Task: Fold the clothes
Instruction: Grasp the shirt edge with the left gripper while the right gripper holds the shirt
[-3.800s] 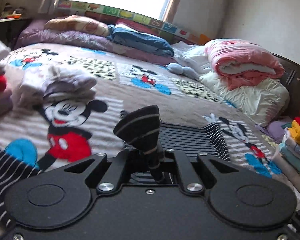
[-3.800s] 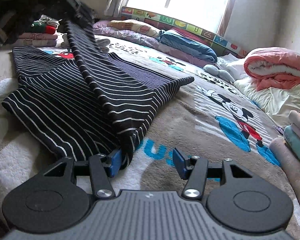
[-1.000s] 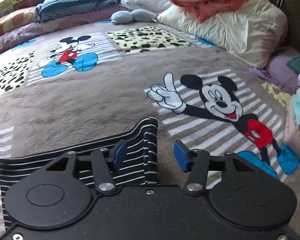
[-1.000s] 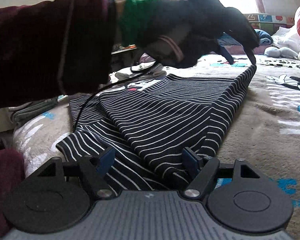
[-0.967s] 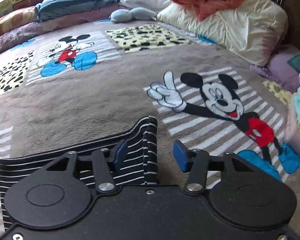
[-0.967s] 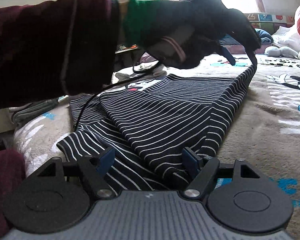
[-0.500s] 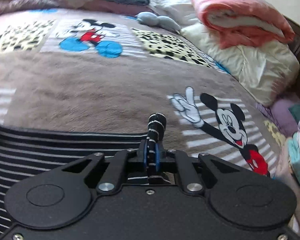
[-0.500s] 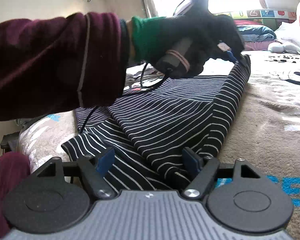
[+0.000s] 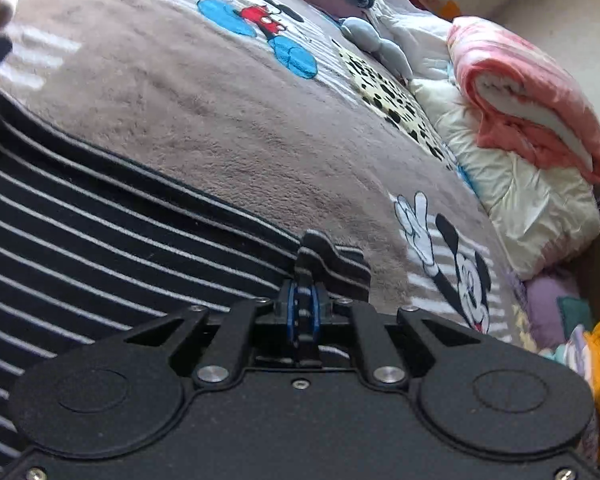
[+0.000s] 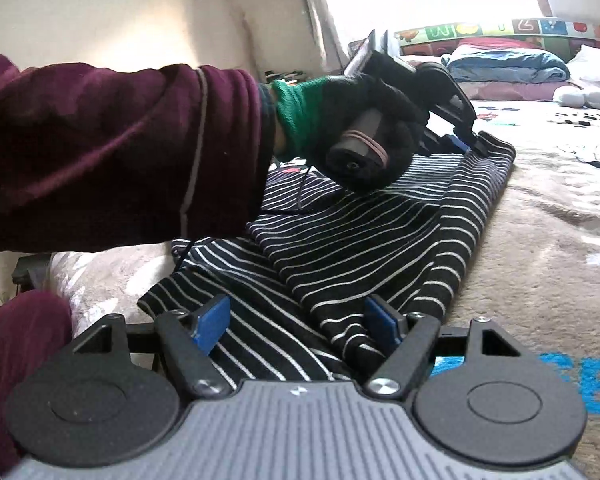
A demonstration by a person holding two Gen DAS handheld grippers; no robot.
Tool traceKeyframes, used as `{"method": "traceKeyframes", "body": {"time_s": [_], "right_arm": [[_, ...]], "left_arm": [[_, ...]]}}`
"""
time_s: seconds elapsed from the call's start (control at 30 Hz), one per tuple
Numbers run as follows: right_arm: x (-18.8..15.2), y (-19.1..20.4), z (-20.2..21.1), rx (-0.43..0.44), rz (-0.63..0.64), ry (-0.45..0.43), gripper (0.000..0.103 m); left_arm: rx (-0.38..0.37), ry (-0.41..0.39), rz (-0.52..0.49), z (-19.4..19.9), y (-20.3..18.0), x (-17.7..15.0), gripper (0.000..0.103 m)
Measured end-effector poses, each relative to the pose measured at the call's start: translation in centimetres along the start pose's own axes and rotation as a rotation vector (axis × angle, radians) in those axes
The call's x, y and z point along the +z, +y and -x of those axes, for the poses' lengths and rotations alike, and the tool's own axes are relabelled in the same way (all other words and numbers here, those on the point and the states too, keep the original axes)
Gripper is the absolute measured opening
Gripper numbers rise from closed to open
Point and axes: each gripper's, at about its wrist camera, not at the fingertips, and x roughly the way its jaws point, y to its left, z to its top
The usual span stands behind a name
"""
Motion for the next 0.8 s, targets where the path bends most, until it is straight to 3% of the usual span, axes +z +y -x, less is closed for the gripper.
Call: {"method": "traceKeyframes", "body": {"time_s": [0.13, 0.3, 0.43, 0.53, 0.67, 0.8], "right_arm": [[0.0, 0.0, 0.0, 0.007, 0.006, 0.007, 0.075], [0.1, 0.2, 0.1, 0.003, 0.01, 0.004, 0.075], [0.1, 0.2, -0.1, -0.001, 0.014, 0.004, 0.075], [-0.1, 0.3, -0.2, -0.003, 0.017, 0.004, 0.075], [-0.1, 0.4, -0.2, 0.001, 0.017, 0.005, 0.075], [-0.1, 0.2, -0.3, 0.016, 0.016, 0.014, 0.077]], "left_arm": [[-0.001, -0.023, -0.003, 0.6, -0.2, 1.0, 0.009], [0.039, -0.092, -0.11, 3.9, -1.9, 0.9, 0.009], [0.006, -0.042, -0.268, 5.1, -4.7, -0.4, 0.009], [0.064, 0.017, -0.377, 3.3, -6.4, -1.2, 0.009], [0.127, 0.077, -0.332, -0.9, -5.3, -0.7, 0.009], [0.118, 0.074, -0.293, -2.6, -4.5, 0.3, 0.009]]}}
